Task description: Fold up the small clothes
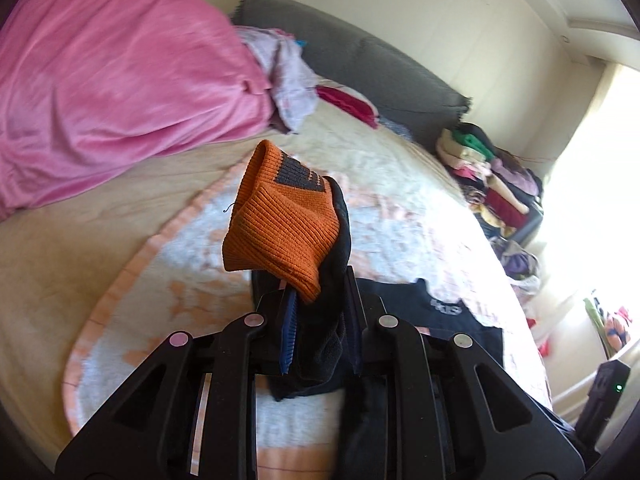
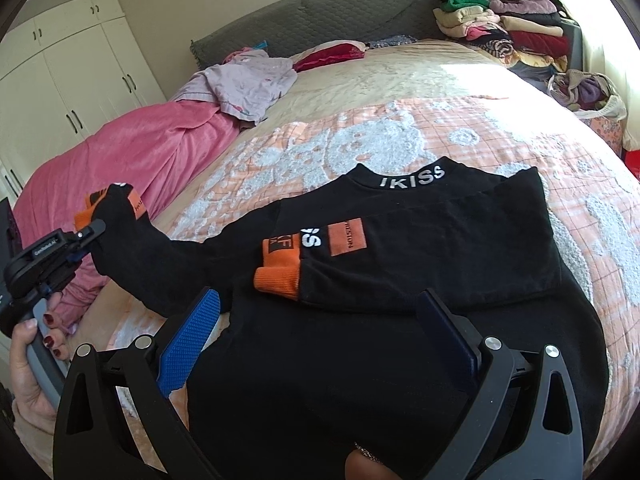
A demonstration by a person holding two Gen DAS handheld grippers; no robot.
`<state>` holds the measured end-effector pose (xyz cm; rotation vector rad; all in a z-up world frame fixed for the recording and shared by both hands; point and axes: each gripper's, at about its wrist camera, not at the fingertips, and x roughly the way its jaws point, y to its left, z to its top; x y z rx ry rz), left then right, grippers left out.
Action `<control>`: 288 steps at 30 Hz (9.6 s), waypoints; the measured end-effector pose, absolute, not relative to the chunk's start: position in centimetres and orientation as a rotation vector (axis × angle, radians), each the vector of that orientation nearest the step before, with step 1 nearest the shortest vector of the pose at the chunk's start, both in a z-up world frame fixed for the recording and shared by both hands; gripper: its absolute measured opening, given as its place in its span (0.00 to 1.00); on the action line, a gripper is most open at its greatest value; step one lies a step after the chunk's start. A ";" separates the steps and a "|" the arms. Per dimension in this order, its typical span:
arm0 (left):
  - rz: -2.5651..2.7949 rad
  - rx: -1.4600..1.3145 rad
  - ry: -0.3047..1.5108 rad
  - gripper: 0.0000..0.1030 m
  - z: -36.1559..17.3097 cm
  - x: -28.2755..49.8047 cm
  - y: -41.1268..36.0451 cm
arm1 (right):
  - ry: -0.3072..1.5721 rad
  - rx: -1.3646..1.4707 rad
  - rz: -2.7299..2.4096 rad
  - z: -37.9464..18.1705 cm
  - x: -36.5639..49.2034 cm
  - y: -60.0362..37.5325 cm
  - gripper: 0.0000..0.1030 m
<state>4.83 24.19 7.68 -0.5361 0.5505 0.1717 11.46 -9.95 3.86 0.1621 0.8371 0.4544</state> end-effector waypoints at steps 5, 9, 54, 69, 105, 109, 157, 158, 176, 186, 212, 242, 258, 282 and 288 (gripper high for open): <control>0.108 -0.514 0.544 0.13 8.6 5.8 21.5 | 0.837 0.190 0.424 3.7 11.6 -11.7 0.95; 0.070 -0.499 0.542 0.13 8.9 6.6 19.9 | 0.836 0.205 0.403 3.6 11.7 -12.9 0.95; -0.341 -0.305 0.872 0.25 0.4 14.0 3.4 | 0.835 0.309 0.133 2.5 12.9 -23.8 0.95; -0.194 -0.279 0.844 0.53 1.1 12.6 7.9 | 1.055 0.311 0.229 -4.0 14.9 -19.3 0.93; 0.005 -0.380 0.810 0.57 1.7 12.7 15.5 | 0.716 0.000 0.266 3.5 20.8 -19.6 0.08; -0.021 -0.336 0.824 0.57 1.6 13.8 14.2 | 0.742 0.024 0.238 1.8 20.8 -20.5 0.08; -0.188 -0.140 0.989 0.44 -4.7 17.3 8.6 | 0.839 0.007 0.346 0.1 18.0 -14.7 0.39; -0.189 -0.145 0.990 0.44 -4.8 17.3 8.7 | 0.843 0.026 0.348 0.0 18.1 -15.0 0.39; -0.187 -0.147 0.988 0.44 -4.9 16.9 8.9 | 0.988 -0.008 0.232 -5.8 18.8 -17.7 0.40; -0.179 -0.137 0.987 0.44 -4.5 16.6 8.8 | 0.968 0.027 0.225 -4.5 17.8 -18.1 0.47; -0.114 -0.122 0.863 0.76 0.6 12.6 9.5 | 0.858 0.110 0.213 0.0 13.4 -21.6 0.76; -0.009 -0.170 0.794 0.91 3.0 6.2 10.6 | 0.780 0.132 0.240 3.4 8.4 -23.2 0.85; 0.048 -0.182 0.845 0.91 1.3 3.2 11.7 | 0.818 0.105 0.228 2.0 5.9 -24.8 0.85; 0.076 -0.191 0.971 0.91 -2.6 -0.2 12.8 | 0.939 0.104 0.196 -1.9 2.9 -28.2 0.85; 0.031 -0.186 1.010 0.91 -3.8 -1.3 12.1 | 0.992 0.106 0.192 -3.7 2.4 -29.1 0.85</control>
